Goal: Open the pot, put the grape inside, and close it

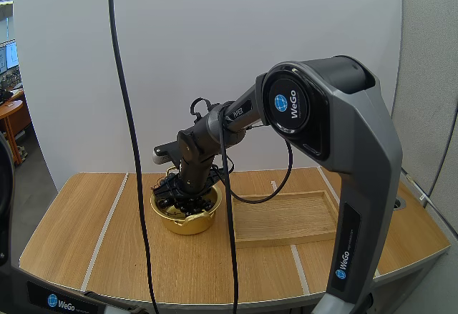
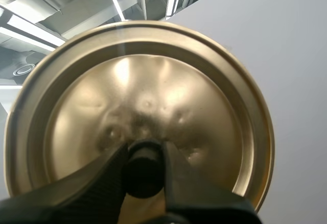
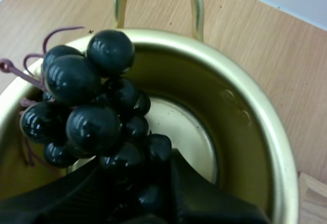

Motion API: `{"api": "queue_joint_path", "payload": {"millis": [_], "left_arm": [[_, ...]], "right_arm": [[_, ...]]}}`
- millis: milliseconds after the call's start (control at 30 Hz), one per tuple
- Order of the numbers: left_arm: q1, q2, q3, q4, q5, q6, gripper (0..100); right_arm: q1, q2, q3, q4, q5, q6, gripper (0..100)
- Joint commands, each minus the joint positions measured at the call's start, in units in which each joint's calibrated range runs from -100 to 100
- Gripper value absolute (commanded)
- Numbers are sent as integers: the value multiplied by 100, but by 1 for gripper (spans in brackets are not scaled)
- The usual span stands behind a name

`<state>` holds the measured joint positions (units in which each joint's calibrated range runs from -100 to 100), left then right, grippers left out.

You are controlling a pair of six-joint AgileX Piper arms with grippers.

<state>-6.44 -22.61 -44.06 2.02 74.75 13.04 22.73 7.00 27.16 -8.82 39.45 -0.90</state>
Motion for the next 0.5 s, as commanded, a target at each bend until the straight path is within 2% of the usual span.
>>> {"api": "queue_joint_path", "payload": {"millis": [0,300,467], "left_arm": [[-19,-39,-56,42,-201,-26,0],[-19,-39,-56,42,-201,-26,0],[-19,-39,-56,42,-201,-26,0]], "right_arm": [[-19,17,58,-130,1291,-39,0],[-19,17,58,-23,1410,-27,0],[-19,17,58,-329,1763,-27,0]]}}
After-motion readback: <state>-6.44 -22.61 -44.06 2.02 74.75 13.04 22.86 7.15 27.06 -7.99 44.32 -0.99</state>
